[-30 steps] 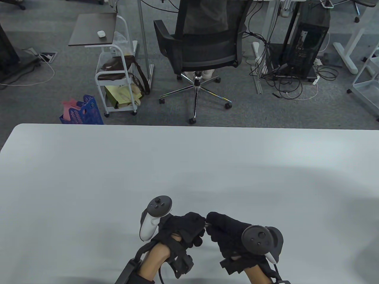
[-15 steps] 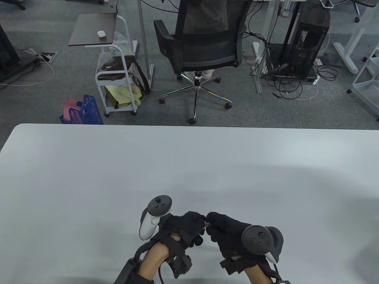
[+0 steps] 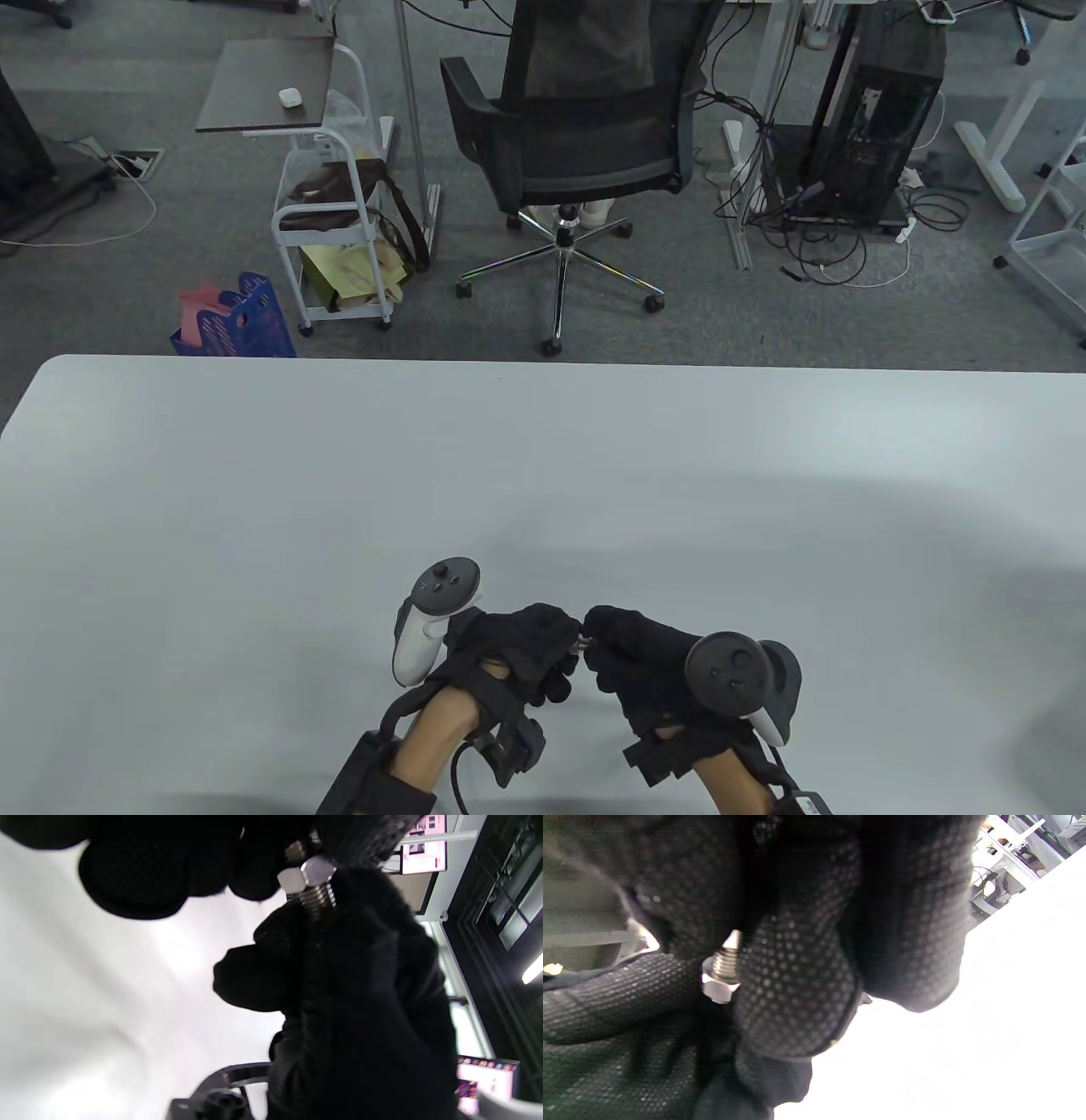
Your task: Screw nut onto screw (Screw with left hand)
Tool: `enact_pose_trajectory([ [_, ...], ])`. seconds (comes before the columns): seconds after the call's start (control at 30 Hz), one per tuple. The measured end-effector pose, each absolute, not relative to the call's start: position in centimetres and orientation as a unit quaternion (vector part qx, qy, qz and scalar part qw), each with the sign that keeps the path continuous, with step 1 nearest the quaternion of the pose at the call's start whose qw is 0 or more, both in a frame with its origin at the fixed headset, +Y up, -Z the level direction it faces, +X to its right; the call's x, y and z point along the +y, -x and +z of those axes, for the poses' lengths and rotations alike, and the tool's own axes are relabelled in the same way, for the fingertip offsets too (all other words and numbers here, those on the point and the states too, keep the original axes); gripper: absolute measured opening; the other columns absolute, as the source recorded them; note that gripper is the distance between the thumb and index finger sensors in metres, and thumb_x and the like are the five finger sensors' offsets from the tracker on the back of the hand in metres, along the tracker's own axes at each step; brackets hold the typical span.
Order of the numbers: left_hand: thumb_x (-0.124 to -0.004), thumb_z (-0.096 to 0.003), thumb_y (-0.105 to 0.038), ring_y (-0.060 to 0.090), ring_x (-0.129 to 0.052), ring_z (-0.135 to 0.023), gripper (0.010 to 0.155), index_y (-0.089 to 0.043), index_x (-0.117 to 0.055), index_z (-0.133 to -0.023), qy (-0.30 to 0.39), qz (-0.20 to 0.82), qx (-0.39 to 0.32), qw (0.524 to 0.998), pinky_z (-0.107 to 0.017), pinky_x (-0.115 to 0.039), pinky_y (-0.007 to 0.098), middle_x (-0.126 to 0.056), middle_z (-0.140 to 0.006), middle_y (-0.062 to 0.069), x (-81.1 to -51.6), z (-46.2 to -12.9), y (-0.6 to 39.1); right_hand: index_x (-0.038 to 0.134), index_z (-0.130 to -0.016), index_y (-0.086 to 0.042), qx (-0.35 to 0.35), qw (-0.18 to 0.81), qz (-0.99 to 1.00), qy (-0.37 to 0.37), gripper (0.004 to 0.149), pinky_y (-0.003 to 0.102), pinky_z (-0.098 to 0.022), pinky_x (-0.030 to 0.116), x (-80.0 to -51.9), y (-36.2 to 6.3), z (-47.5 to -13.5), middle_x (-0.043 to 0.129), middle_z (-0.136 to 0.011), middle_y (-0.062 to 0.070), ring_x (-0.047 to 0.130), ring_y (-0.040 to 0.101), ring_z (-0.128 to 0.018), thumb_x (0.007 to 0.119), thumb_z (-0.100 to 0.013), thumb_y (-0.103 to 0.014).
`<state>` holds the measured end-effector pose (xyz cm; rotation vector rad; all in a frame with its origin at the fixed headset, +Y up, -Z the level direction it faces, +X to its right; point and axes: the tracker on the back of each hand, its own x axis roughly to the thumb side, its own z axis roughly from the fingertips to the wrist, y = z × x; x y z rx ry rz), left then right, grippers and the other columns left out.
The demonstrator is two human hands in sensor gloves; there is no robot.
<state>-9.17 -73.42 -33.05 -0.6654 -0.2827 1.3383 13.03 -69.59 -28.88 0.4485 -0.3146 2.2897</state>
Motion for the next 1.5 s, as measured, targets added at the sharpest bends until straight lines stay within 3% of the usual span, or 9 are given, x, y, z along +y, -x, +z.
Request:
enact_pose_trajectory([
  [0.2, -0.068, -0.0454, -0.044, 0.044, -0.087, -0.056, 0.068, -0.004, -0.059, -0.099, 0.332, 0.623, -0.153, 0.691, -0.042, -0.071, 0.055, -0.072, -0.086, 0.029, -73.6, -33.3, 9.3, 0.091, -0.072, -0.02, -0.121, 0.395, 0.895, -0.17, 0.043, 0.032, -0.028, 0.105, -69.6, -13.2, -29.0, 0.107, -0.056, 0.002, 0.119, 0.007, -0.026, 0.093, -0.033, -0.037],
  [0.33, -0.07, -0.0438, -0.04, 0.046, -0.092, -0.045, 0.055, -0.002, -0.082, -0.082, 0.319, 0.603, -0.136, 0.718, -0.036, -0.073, 0.058, -0.086, -0.074, 0.03, -73.8, -33.3, 9.1, 0.091, -0.072, -0.02, -0.12, 0.399, 0.893, -0.17, 0.042, 0.032, -0.027, 0.105, -69.8, -13.4, -28.9, 0.107, -0.055, 0.002, 0.119, 0.008, -0.025, 0.093, -0.033, -0.037],
  [0.53, -0.068, -0.045, -0.045, 0.044, -0.088, -0.054, 0.066, -0.004, -0.064, -0.097, 0.34, 0.632, -0.138, 0.682, -0.041, -0.071, 0.056, -0.076, -0.084, 0.028, -74.4, -32.9, 9.4, 0.091, -0.072, -0.02, -0.111, 0.408, 0.891, -0.169, 0.042, 0.032, -0.028, 0.105, -69.9, -13.3, -28.9, 0.107, -0.056, 0.002, 0.119, 0.008, -0.026, 0.093, -0.033, -0.037],
  [0.63, -0.07, -0.0441, -0.04, 0.047, -0.092, -0.046, 0.057, -0.001, -0.079, -0.086, 0.319, 0.628, -0.121, 0.699, -0.036, -0.072, 0.058, -0.085, -0.075, 0.03, -74.4, -33.0, 9.2, 0.091, -0.072, -0.02, -0.107, 0.398, 0.894, -0.175, 0.042, 0.032, -0.028, 0.105, -70.0, -13.0, -28.9, 0.107, -0.056, 0.002, 0.119, 0.007, -0.025, 0.093, -0.033, -0.037],
  [0.83, -0.068, -0.0449, -0.044, 0.044, -0.088, -0.055, 0.066, -0.005, -0.061, -0.098, 0.335, 0.643, -0.141, 0.674, -0.042, -0.071, 0.055, -0.074, -0.086, 0.028, -74.1, -32.9, 9.4, 0.091, -0.072, -0.02, -0.117, 0.416, 0.885, -0.174, 0.042, 0.032, -0.028, 0.105, -69.6, -13.2, -28.7, 0.107, -0.056, 0.002, 0.119, 0.008, -0.026, 0.093, -0.033, -0.037],
  [0.97, -0.069, -0.044, -0.042, 0.047, -0.092, -0.045, 0.057, -0.002, -0.082, -0.082, 0.331, 0.617, -0.129, 0.702, -0.036, -0.073, 0.058, -0.086, -0.074, 0.031, -74.2, -33.0, 9.2, 0.091, -0.072, -0.02, -0.121, 0.394, 0.894, -0.177, 0.042, 0.032, -0.028, 0.105, -69.5, -13.2, -28.9, 0.107, -0.056, 0.002, 0.119, 0.007, -0.026, 0.093, -0.033, -0.037],
  [1.2, -0.068, -0.0443, -0.047, 0.045, -0.087, -0.055, 0.069, -0.004, -0.062, -0.098, 0.33, 0.637, -0.139, 0.682, -0.042, -0.07, 0.057, -0.074, -0.085, 0.03, -73.8, -32.7, 9.2, 0.091, -0.072, -0.02, -0.129, 0.413, 0.885, -0.174, 0.042, 0.032, -0.028, 0.105, -69.2, -13.5, -28.7, 0.107, -0.056, 0.002, 0.119, 0.007, -0.026, 0.093, -0.033, -0.037],
  [1.3, -0.069, -0.0444, -0.043, 0.046, -0.091, -0.048, 0.06, -0.001, -0.077, -0.087, 0.321, 0.621, -0.147, 0.7, -0.038, -0.072, 0.058, -0.083, -0.077, 0.03, -73.6, -32.7, 9.0, 0.091, -0.072, -0.02, -0.124, 0.414, 0.885, -0.174, 0.042, 0.032, -0.027, 0.105, -69.4, -13.4, -28.7, 0.107, -0.056, 0.001, 0.119, 0.007, -0.026, 0.093, -0.033, -0.037],
  [1.5, -0.071, -0.0441, -0.038, 0.042, -0.09, -0.048, 0.055, -0.003, -0.071, -0.086, 0.31, 0.611, -0.148, 0.713, -0.038, -0.072, 0.055, -0.08, -0.076, 0.028, -73.3, -32.8, 9.0, 0.089, -0.075, -0.018, -0.084, 0.389, 0.898, -0.189, 0.047, 0.035, -0.03, 0.104, -69.2, -13.0, -28.9, 0.106, -0.059, 0.004, 0.119, 0.01, -0.029, 0.094, -0.031, -0.035],
])
